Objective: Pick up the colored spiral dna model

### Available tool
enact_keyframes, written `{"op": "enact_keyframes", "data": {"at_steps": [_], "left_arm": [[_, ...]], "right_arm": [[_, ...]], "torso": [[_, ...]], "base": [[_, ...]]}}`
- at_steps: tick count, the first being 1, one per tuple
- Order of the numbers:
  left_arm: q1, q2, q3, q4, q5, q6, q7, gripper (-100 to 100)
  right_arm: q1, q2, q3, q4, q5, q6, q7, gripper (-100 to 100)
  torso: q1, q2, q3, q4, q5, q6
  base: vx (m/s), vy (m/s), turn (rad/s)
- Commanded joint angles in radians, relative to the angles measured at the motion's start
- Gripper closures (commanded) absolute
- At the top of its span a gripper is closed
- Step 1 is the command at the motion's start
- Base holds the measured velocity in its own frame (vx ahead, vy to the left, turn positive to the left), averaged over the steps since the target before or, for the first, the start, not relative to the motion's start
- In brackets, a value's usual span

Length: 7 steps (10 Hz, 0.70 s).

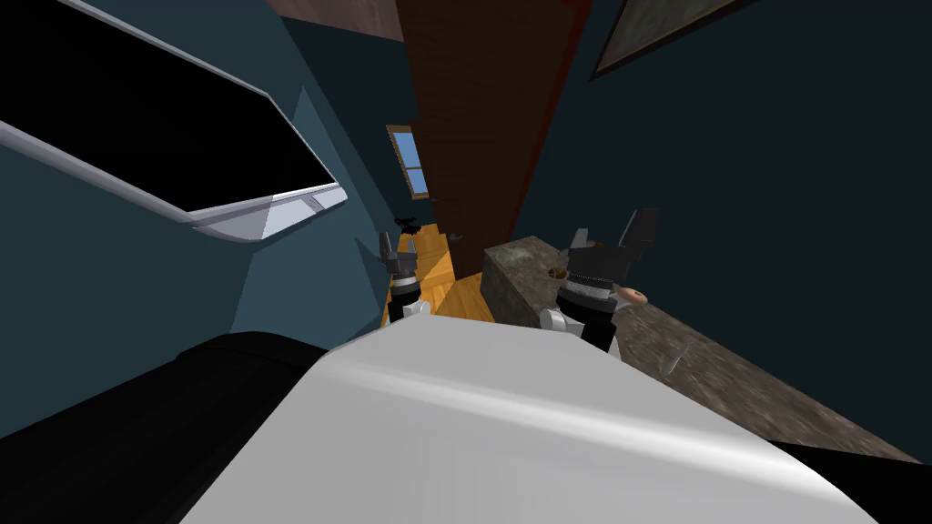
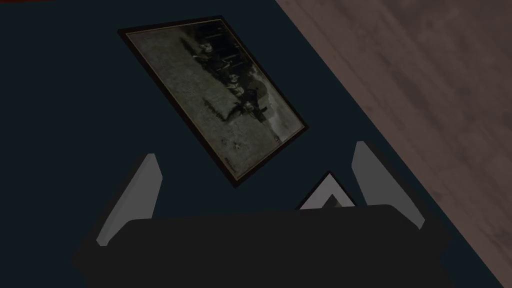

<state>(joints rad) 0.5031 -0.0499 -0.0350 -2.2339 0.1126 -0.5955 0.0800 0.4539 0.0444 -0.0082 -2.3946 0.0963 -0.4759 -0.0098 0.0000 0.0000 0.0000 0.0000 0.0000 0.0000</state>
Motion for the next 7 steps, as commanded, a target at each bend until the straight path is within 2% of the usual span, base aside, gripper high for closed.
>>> {"op": "enact_keyframes", "data": {"at_steps": [1,5,6,7], "left_arm": [[0.000,0.000,0.000,0.000,0.000,0.000,0.000,0],[0.000,0.000,0.000,0.000,0.000,0.000,0.000,0],[0.000,0.000,0.000,0.000,0.000,0.000,0.000,0],[0.000,0.000,0.000,0.000,0.000,0.000,0.000,0]], "right_arm": [[-0.014,-0.046,-0.009,0.017,-0.020,0.029,-0.009,-100],[-0.062,-0.134,-0.039,0.078,-0.090,0.125,-0.042,-100],[-0.062,-0.134,-0.039,0.078,-0.090,0.132,-0.042,-100],[-0.078,-0.153,-0.049,0.099,-0.114,0.167,-0.054,-100]], "torso": [[0.000,0.000,0.000,0.000,0.000,0.000],[0.005,0.002,0.001,0.000,0.001,0.000],[0.005,0.002,0.001,0.000,0.001,0.000],[0.004,0.001,0.001,0.000,0.001,0.000]], "base": [[-0.014,0.030,-0.098],[-0.027,0.076,-0.117],[-0.013,0.053,-0.034],[-0.015,0.044,-0.095]]}}
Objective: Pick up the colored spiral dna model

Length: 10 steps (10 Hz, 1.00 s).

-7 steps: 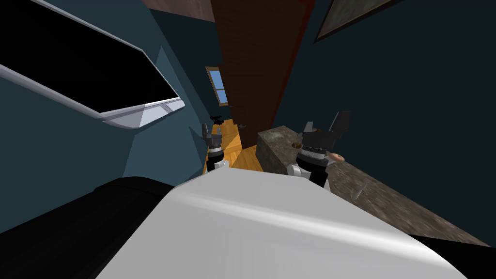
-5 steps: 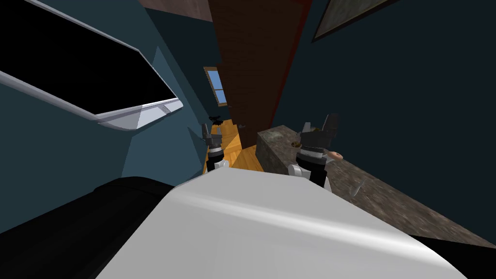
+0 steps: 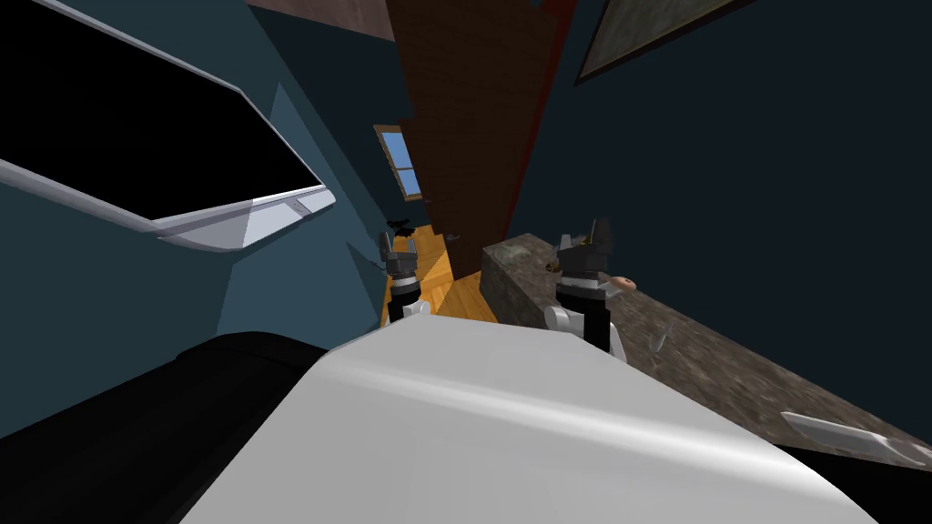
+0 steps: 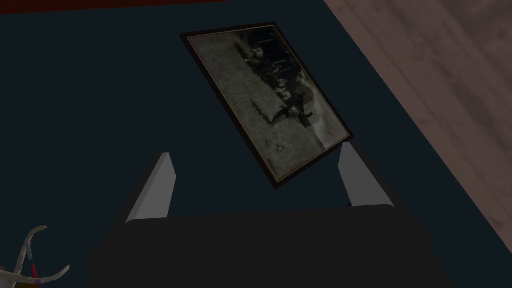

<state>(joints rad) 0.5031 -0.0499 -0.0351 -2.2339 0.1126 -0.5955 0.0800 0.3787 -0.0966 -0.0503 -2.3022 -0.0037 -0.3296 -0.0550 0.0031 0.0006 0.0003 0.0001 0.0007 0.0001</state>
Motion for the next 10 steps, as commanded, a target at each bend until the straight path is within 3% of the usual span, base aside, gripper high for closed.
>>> {"op": "enact_keyframes", "data": {"at_steps": [1,2,4,5,10], "left_arm": [[0.000,0.000,0.000,0.000,0.000,0.000,0.000,0],[0.000,0.000,0.000,0.000,0.000,0.000,0.000,0],[0.000,0.000,0.000,0.000,0.000,0.000,0.000,0],[0.000,0.000,0.000,0.000,0.000,0.000,0.000,0],[0.000,0.000,0.000,0.000,0.000,0.000,0.000,0]], "right_arm": [[-0.021,-0.030,-0.019,0.030,-0.040,0.050,-0.021,-100],[-0.021,-0.030,-0.019,0.030,-0.040,0.058,-0.021,-100],[-0.062,-0.062,-0.045,0.082,-0.098,0.132,-0.049,-100],[-0.062,-0.062,-0.045,0.082,-0.098,0.143,-0.049,-100],[-0.158,-0.111,-0.107,0.203,-0.229,0.308,-0.113,-100]], "torso": [[0.000,0.000,0.000,0.000,0.000,0.000],[0.001,0.001,0.001,0.000,0.000,0.000],[0.001,0.001,0.000,0.000,0.000,0.000],[0.001,0.001,0.001,0.000,0.000,0.000],[0.000,0.000,0.000,0.000,0.000,0.000]], "base": [[-0.035,0.069,-0.149],[-0.028,0.058,-0.050],[-0.030,0.062,-0.149],[-0.030,0.061,-0.041],[-0.030,0.057,-0.124]]}}
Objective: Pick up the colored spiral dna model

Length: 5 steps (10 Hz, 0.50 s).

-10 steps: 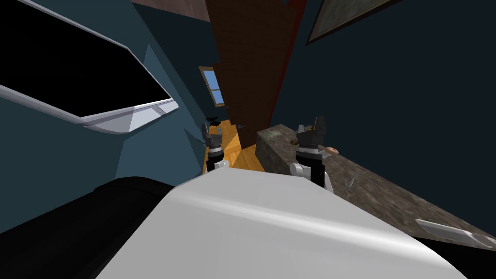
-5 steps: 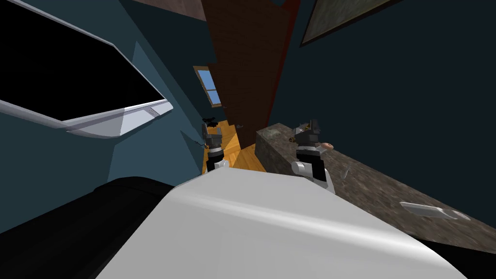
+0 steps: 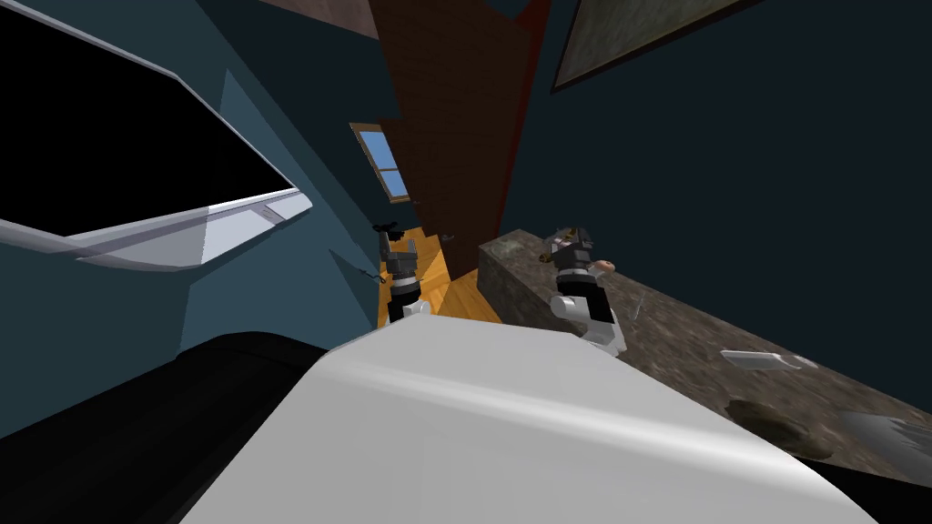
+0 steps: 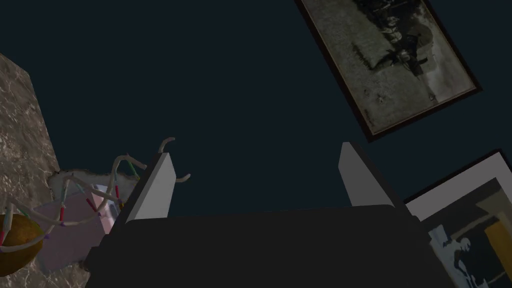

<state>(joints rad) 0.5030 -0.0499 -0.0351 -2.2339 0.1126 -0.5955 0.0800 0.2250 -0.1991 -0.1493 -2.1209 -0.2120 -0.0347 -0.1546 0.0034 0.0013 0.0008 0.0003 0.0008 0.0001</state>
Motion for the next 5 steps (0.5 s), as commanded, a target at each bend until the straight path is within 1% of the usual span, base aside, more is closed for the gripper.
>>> {"op": "enact_keyframes", "data": {"at_steps": [1,2,3,4,5], "left_arm": [[0.000,0.000,0.000,0.000,0.000,0.000,0.000,0],[0.000,0.000,0.000,0.000,0.000,0.000,0.000,0],[0.000,0.000,0.000,0.000,0.000,0.000,0.000,0],[0.000,0.000,0.000,0.000,0.000,0.000,0.000,0],[0.000,0.000,0.000,0.000,0.000,0.000,0.000,0]], "right_arm": [[-0.004,-0.009,-0.008,0.021,-0.025,0.040,-0.014,-100],[-0.031,-0.019,-0.025,0.055,-0.061,0.074,-0.032,-100],[-0.031,-0.019,-0.025,0.055,-0.061,0.092,-0.032,-100],[-0.058,-0.028,-0.042,0.089,-0.099,0.122,-0.050,-100],[-0.058,-0.028,-0.042,0.089,-0.099,0.144,-0.050,-100]], "torso": [[0.000,0.000,0.000,0.000,0.000,0.000],[-0.001,0.000,0.000,0.000,0.000,0.000],[-0.001,0.000,0.000,0.000,0.000,0.000],[-0.001,-0.001,0.000,0.000,0.000,0.000],[-0.001,-0.001,0.000,0.000,0.000,0.000]], "base": [[-0.029,0.044,-0.068],[-0.024,0.041,-0.117],[-0.020,0.032,-0.056],[-0.027,0.030,-0.091],[-0.023,0.025,-0.067]]}}
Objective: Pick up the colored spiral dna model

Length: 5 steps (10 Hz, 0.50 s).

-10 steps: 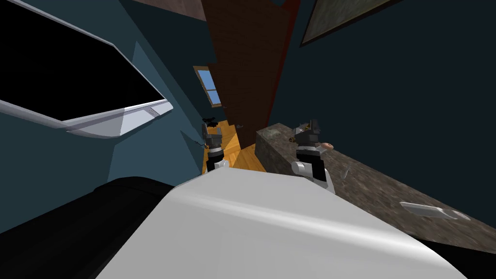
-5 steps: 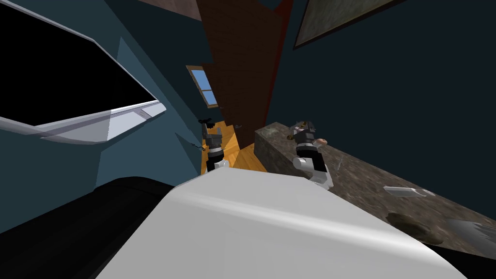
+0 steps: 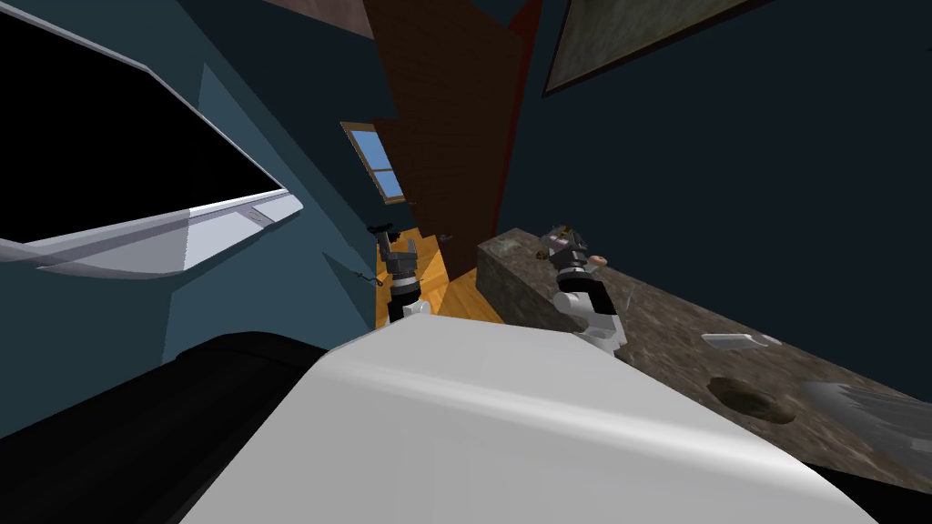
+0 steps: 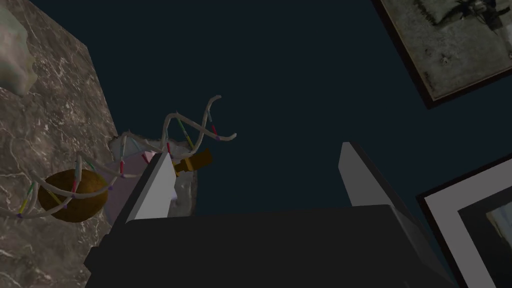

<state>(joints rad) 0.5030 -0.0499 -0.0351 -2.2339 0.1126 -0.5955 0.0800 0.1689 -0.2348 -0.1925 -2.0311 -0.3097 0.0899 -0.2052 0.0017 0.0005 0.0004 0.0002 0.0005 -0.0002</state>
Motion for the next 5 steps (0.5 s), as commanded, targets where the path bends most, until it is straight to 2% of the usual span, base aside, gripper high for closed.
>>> {"op": "enact_keyframes", "data": {"at_steps": [1,2,3,4,5], "left_arm": [[0.000,0.000,0.000,0.000,0.000,0.000,0.000,0],[0.000,0.000,0.000,0.000,0.000,0.000,0.000,0],[0.000,0.000,0.000,0.000,0.000,0.000,0.000,0],[0.000,0.000,0.000,0.000,0.000,0.000,0.000,0],[0.000,0.000,0.000,0.000,0.000,0.000,0.000,0]], "right_arm": [[-0.030,-0.002,-0.017,0.034,-0.039,0.050,-0.018,-100],[-0.030,-0.002,-0.017,0.034,-0.039,0.073,-0.018,-100],[-0.058,-0.010,-0.035,0.070,-0.077,0.105,-0.036,-100],[-0.058,-0.010,-0.035,0.070,-0.077,0.127,-0.036,-100],[-0.087,-0.018,-0.053,0.106,-0.116,0.160,-0.055,-100]], "torso": [[0.000,0.000,0.000,0.000,0.000,0.000],[0.000,0.000,0.000,0.000,0.000,0.000],[0.000,0.000,0.000,0.000,0.000,0.000],[0.000,0.000,0.000,0.000,0.000,0.000],[0.000,-0.001,0.000,0.000,0.000,0.000]], "base": [[-0.024,0.024,-0.120],[-0.019,0.024,-0.044],[-0.016,0.026,-0.091],[-0.015,0.024,-0.052],[-0.016,0.021,-0.094]]}}
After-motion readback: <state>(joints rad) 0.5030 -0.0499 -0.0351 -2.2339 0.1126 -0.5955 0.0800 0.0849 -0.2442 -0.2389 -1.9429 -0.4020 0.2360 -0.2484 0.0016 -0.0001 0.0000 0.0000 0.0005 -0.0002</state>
